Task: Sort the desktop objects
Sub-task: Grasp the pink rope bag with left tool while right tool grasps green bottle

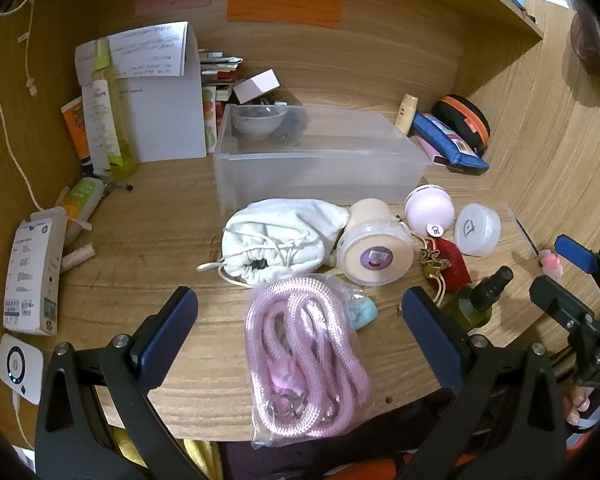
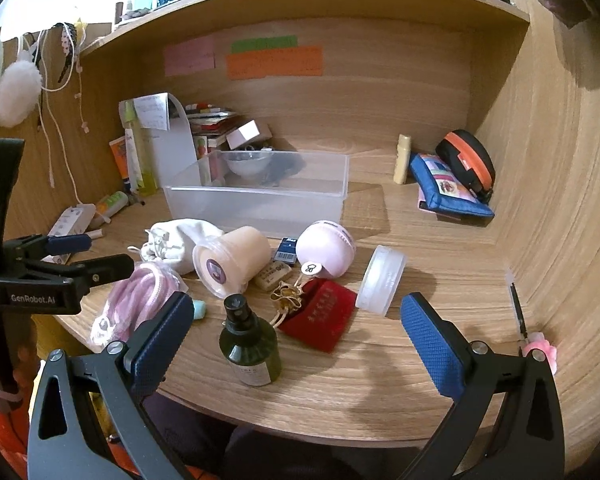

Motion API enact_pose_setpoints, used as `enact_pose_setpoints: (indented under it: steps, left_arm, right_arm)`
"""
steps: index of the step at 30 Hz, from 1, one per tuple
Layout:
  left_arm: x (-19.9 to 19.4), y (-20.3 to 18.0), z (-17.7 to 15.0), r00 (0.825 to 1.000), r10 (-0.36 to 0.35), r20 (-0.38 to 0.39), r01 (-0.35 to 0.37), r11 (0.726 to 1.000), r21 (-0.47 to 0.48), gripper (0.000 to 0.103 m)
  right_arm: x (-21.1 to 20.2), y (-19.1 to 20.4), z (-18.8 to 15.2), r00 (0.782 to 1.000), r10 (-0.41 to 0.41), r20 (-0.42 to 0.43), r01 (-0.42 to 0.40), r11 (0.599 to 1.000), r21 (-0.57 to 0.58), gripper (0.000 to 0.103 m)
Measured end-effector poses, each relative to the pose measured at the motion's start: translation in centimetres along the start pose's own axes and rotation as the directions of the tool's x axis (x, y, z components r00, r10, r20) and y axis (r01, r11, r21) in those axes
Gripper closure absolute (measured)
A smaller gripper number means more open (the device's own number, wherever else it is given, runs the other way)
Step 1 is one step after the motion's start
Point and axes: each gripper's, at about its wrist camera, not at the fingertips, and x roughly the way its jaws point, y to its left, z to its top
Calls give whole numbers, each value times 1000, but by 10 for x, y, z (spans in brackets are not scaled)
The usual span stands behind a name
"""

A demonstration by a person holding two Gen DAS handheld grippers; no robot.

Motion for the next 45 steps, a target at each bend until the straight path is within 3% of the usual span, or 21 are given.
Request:
enact_pose_setpoints:
  steps: [12, 19, 27, 30, 35, 41, 45]
  left_arm:
    - [15, 7, -19, 999, -17, -42, 15, 999, -47, 0]
    - [28, 15, -32, 998, -27, -62, 24, 998, -56, 0]
    - [43, 15, -45, 994, -53, -100, 45, 996, -78, 0]
    - [49, 14, -48, 992, -62, -111, 52, 994, -92, 0]
    - [54, 5, -50, 996, -5, -91, 1, 999, -47, 0]
    - [66, -7, -51, 995, 87, -53, -85, 995, 49, 0]
    - [70, -7, -49, 997, 72, -33, -70, 995, 65, 0]
  right_arm:
    - [15, 3, -10, 999, 44, 0, -44, 999, -12, 0]
    - [28, 1, -29, 989, 145, -23, -145, 989, 2, 0]
    - [37, 10, -45, 991, 132, -35, -134, 990, -42, 1]
    - [44, 10, -50, 987, 154, -54, -156, 988, -23, 7]
    - [56, 9, -55, 983, 162, -84, -163, 987, -9, 16]
    - [63, 17, -54, 981, 171, -90, -175, 984, -40, 34]
    - [70, 24, -53, 977, 182, -108, -189, 980, -58, 51]
